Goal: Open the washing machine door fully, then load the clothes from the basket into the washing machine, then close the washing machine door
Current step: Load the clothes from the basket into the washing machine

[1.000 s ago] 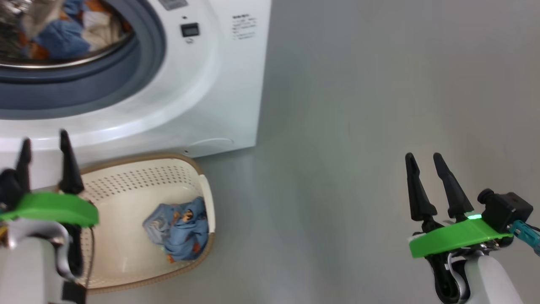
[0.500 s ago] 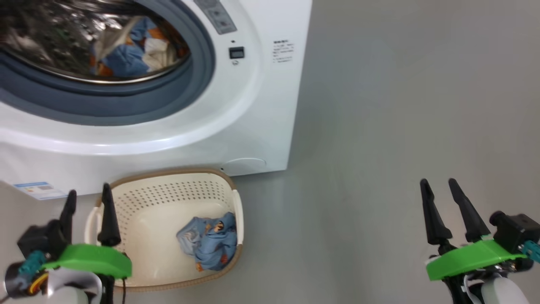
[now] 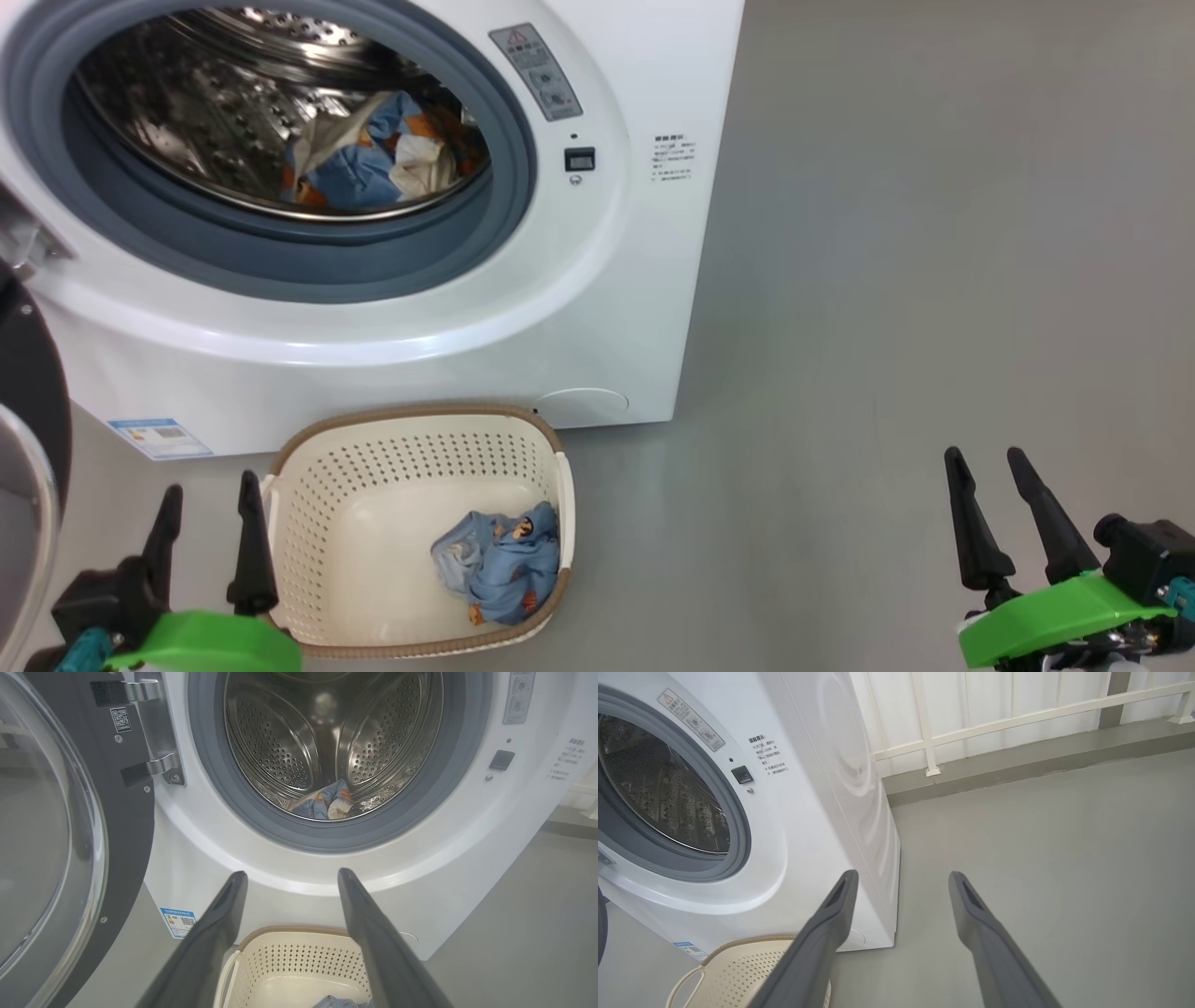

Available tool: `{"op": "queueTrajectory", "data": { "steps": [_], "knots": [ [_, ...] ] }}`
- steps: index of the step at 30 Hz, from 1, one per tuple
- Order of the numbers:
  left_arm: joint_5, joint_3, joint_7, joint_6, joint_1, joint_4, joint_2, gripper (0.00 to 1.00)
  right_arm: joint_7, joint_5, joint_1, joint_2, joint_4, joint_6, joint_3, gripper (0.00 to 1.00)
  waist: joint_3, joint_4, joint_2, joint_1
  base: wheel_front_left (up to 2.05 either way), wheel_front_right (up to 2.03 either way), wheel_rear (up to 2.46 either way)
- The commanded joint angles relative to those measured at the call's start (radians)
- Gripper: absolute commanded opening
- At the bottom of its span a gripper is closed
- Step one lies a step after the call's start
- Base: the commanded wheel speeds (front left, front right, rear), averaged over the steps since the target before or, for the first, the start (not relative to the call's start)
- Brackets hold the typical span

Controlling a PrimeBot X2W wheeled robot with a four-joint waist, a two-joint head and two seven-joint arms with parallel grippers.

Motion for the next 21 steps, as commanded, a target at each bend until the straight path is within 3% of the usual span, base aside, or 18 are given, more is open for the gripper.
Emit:
{"op": "queueTrajectory", "data": {
  "steps": [1, 21],
  "knots": [
    [0.007, 0.033, -0.006, -0.002, 0.000, -0.031, 0.014, 1.00, -0.007, -0.008, 0.005, -0.014, -0.021, 0.002, 0.021, 1.00, -0.009, 0.008, 0.0000, 0.0000, 0.00, 0.00, 0.00],
    [0.000, 0.037, -0.006, -0.002, 0.041, -0.070, 0.004, 1.00, -0.007, -0.004, 0.027, -0.013, -0.032, 0.002, 0.015, 1.00, -0.011, 0.021, 0.0000, 0.0000, 0.00, 0.00, 0.00]
  ]
}}
